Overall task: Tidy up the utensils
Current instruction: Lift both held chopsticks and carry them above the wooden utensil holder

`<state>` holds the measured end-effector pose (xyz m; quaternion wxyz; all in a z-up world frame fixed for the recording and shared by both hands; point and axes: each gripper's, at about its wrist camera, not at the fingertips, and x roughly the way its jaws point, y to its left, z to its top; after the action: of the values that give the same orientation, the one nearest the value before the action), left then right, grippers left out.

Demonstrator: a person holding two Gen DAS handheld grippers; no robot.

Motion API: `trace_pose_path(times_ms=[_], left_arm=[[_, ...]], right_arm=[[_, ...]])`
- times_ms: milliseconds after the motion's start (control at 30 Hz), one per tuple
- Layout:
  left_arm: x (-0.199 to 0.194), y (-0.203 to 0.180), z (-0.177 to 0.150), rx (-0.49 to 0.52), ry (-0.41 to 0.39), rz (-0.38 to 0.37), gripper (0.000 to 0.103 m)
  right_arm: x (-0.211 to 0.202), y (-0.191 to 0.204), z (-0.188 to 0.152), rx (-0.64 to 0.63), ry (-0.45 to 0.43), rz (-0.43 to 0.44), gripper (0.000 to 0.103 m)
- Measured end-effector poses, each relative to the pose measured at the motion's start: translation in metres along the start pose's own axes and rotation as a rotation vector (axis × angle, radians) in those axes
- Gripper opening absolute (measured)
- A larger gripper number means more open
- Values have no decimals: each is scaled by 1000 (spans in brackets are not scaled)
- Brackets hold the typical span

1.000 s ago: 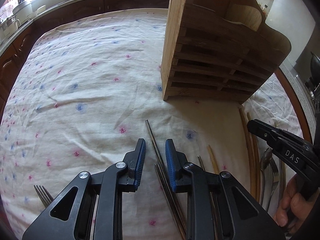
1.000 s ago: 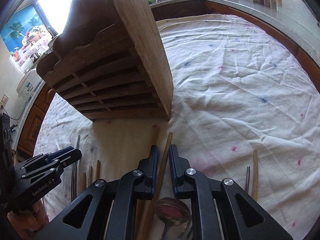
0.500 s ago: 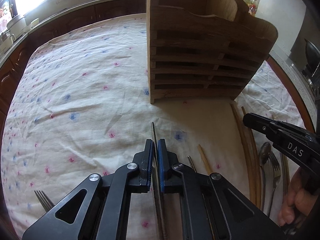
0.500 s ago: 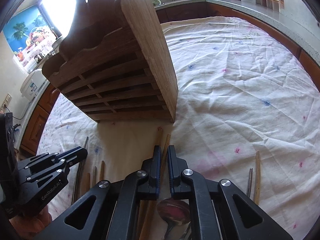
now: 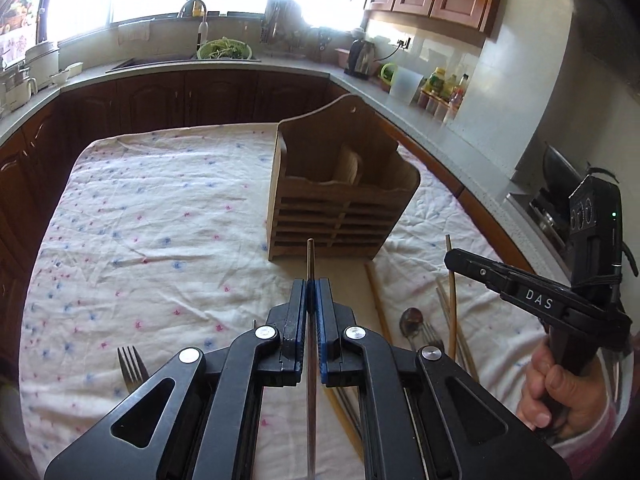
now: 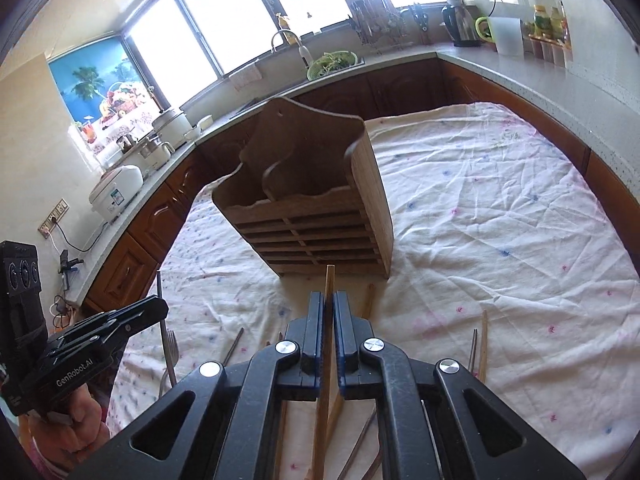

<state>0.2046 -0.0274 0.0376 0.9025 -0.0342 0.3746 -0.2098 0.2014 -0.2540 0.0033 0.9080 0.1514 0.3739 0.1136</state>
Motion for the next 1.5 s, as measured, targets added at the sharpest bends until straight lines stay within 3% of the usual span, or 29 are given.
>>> trace_pose_path(times_ms=[400, 867, 1233, 1500], left_arm=[[-59, -7, 7, 7, -134, -44, 4], [-72, -4, 23, -9, -212, -47, 4], [-81, -4, 91, -21, -392, -6, 4], [-66, -3, 149, -25, -529, 42, 4]], right_arm=[[-57, 18, 17, -46, -129, 32, 5], [-73, 21, 34, -35, -206, 46, 5], [-88, 17, 93, 5, -380, 54, 5], [-82, 7, 147, 36, -508, 32, 5]])
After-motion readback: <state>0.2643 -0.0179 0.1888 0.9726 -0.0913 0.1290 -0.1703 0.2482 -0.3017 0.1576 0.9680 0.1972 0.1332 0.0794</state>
